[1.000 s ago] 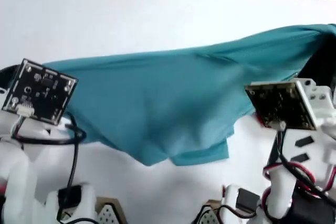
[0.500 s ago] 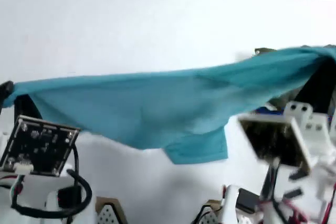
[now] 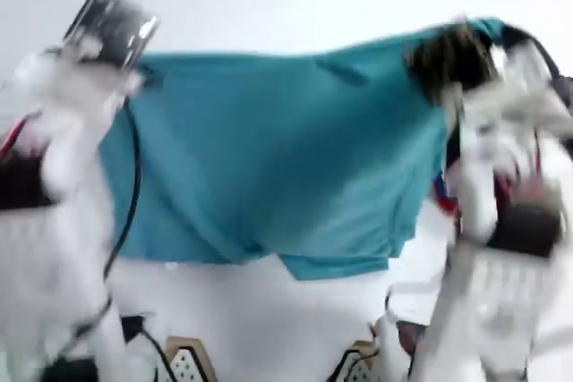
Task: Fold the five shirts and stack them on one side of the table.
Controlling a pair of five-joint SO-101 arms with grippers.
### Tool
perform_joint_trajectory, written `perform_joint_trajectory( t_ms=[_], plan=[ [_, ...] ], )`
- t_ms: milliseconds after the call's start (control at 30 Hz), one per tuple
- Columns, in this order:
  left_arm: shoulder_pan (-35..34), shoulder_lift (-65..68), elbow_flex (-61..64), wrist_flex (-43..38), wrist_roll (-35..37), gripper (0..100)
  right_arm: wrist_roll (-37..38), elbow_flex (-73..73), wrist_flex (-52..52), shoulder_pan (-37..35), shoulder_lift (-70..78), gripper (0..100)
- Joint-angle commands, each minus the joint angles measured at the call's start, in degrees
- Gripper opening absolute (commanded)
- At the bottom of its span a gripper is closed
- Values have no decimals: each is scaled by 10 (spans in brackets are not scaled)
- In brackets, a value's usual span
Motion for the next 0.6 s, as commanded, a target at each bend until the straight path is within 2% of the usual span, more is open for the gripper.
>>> perform_joint_trajectory(
  t_ms=[0, 133, 300, 567],
  plan=[
    [8, 110, -22, -92, -2, 24, -5, -14, -80, -2, 122, 21],
    [12, 227, -109, -82, -2, 24, -5, -67, -91, -2, 223, 21],
    [15, 324, -241, 17, -6, 24, -5, -130, -56, -2, 286, 21],
    [16, 458, -324, 93, -25, 24, -4, -139, 12, -2, 343, 21]
  ],
)
